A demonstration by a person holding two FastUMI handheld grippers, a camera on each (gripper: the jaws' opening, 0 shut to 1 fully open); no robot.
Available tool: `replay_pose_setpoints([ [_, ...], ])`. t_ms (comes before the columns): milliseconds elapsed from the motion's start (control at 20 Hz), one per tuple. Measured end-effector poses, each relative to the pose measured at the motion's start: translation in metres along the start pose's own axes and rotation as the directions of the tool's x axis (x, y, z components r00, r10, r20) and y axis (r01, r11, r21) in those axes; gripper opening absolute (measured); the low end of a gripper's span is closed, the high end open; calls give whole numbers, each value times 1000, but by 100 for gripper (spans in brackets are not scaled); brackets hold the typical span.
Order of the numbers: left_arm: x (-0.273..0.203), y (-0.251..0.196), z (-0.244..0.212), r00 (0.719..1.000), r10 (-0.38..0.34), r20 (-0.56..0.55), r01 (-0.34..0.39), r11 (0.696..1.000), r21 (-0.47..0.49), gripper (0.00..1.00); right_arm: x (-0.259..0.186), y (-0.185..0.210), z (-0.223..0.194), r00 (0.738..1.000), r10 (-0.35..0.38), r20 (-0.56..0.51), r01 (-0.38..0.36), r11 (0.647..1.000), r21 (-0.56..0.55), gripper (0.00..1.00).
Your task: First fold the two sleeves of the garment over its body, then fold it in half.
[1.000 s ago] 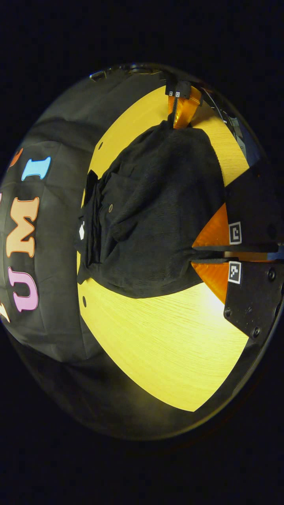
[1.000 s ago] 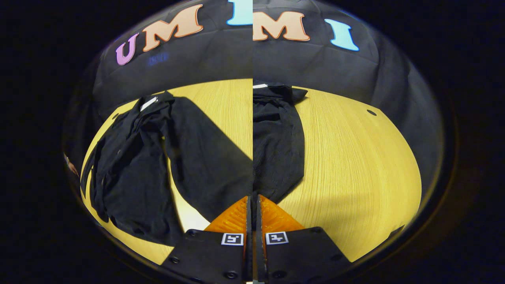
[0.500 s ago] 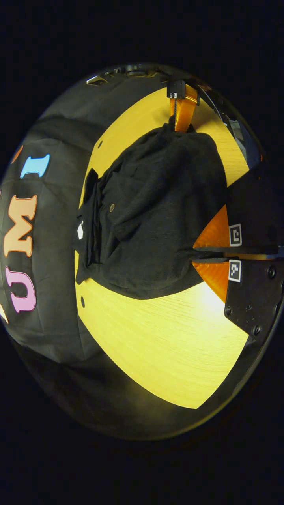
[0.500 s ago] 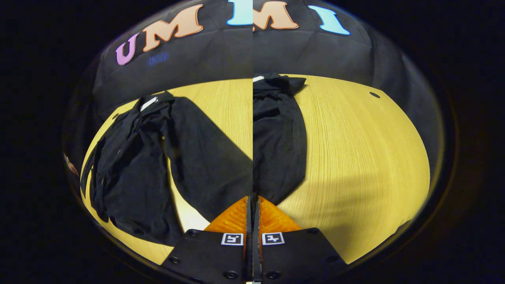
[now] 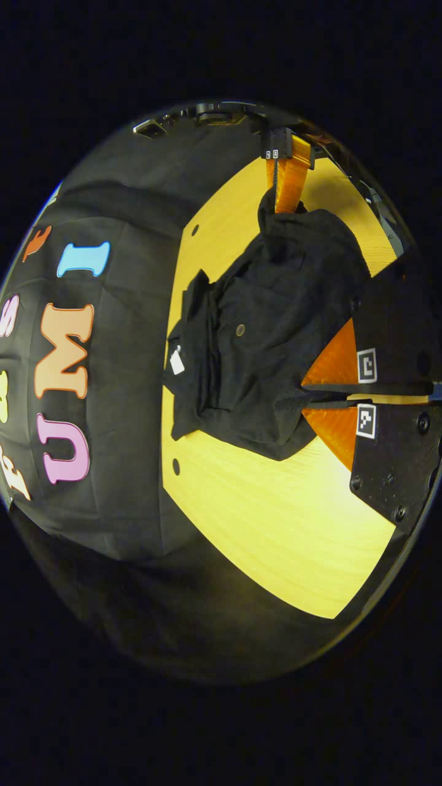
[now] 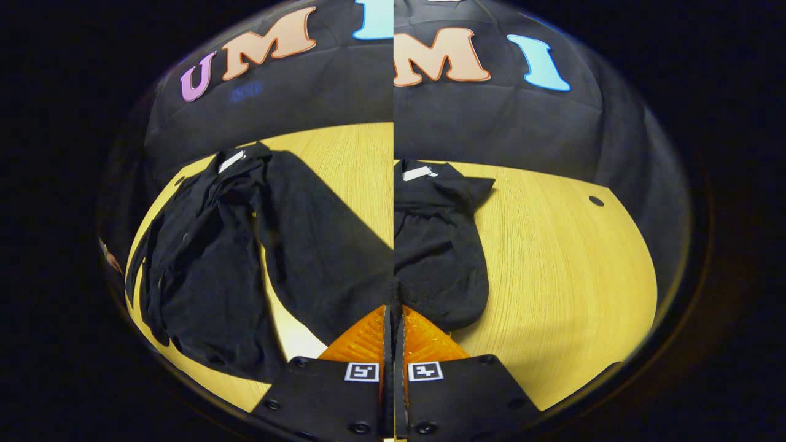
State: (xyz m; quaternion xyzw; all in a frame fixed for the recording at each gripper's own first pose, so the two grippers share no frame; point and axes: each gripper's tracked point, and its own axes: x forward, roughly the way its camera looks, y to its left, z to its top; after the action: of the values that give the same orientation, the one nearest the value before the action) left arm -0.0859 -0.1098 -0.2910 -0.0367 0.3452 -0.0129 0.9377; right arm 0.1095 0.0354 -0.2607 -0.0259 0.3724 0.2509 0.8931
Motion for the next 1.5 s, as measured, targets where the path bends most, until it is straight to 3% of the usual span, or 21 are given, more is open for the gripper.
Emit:
replay_pose_setpoints([
  [200,6,2,37,999,-45,29,46,999,-17,0,-4,-4,32,998,-38,53,37,999,15,3],
  [700,44,3,119,981,-173,92,168,984,60,0,7,-18,117,972,-181,148,173,983,65,3],
  [1200,98,19,182,972,-188,138,173,978,117,0,47,-41,190,954,-220,205,222,975,13,3],
  [1500,156,35,226,976,-138,167,120,986,113,0,93,-67,248,943,-231,240,234,972,18,3],
])
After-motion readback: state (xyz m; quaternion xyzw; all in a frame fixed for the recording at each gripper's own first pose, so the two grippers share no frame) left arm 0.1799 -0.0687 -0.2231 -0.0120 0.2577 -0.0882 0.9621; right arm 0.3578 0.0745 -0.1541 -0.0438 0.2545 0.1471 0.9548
